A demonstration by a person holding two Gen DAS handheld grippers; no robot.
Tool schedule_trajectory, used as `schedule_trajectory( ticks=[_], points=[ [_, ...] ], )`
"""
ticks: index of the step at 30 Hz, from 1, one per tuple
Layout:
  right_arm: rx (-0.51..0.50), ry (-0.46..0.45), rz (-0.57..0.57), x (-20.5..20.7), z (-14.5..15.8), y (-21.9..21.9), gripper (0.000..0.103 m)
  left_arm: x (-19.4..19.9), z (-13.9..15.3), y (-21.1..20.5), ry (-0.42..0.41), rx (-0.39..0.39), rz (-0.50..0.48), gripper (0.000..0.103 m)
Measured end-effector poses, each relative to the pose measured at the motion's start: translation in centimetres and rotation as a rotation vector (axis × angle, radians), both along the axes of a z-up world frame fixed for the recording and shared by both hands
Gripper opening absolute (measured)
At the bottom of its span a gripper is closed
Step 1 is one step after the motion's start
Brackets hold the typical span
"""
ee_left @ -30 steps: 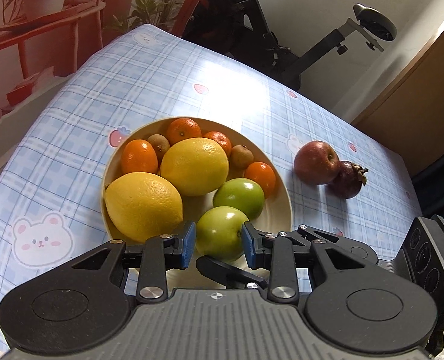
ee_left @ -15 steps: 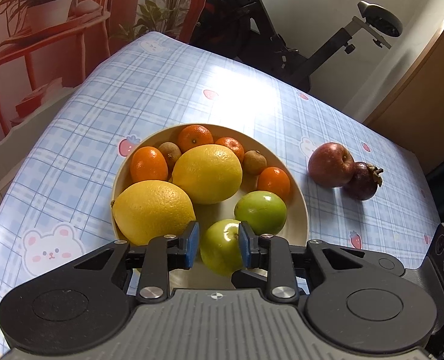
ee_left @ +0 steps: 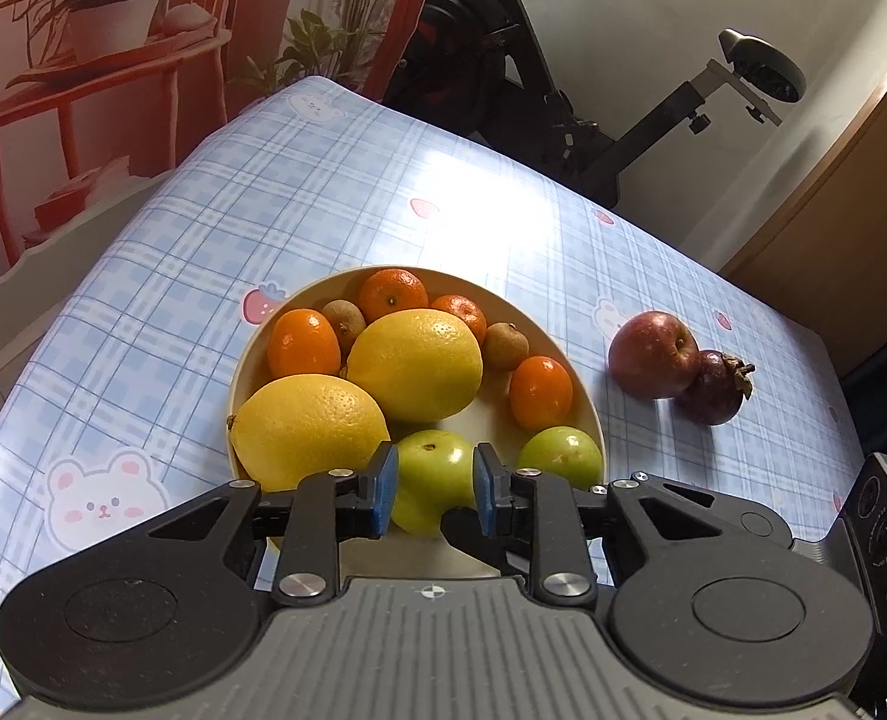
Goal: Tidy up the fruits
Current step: 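Carry the green apple onto the cream plate and open both grippers, then move both grippers to the dark purple mangosteen and close on it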
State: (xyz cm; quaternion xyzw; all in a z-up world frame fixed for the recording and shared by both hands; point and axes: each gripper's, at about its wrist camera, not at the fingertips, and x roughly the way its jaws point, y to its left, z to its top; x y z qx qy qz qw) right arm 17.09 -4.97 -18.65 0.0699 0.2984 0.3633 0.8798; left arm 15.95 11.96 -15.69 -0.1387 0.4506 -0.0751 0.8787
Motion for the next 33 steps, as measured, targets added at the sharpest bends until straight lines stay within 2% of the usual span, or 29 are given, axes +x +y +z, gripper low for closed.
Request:
schedule_trajectory(
  ticks=[6, 11, 16, 20, 26, 33],
  points=[
    [0.001, -0.029, -0.02, -0.4, 0.7, -1.1, 0.033, 0.0, 0.9, 0.0, -0.025, 0.004, -0.006, 0.028],
    [-0.041, -0.134, -0.061, -1.3, 2.2, -3.3, 0.033, 0.2, 2.0, -1.2, -0.074, 0.046, -0.021, 0.028],
    [-0.101, -0.23, -0.159, -1.9, 2.7, -6.6, 0.033, 0.6, 3.3, -3.9, -0.17, 0.127, -0.058, 0.028],
    [-0.155, -0.288, -0.24, -2.3, 2.5, -8.8, 0.033, 1.4, 3.8, -5.9, -0.207, 0.13, -0.083, 0.029],
    [-0.184, -0.274, -0.334, -2.1, 1.0, -11.8, 0.036, 2.9, 4.5, -9.3, -0.264, 0.136, -0.132, 0.03],
    [-0.161, -0.237, -0.411, -2.4, -0.4, -14.5, 0.036, 3.9, 5.4, -12.8, -0.315, 0.138, -0.166, 0.03]
  ],
)
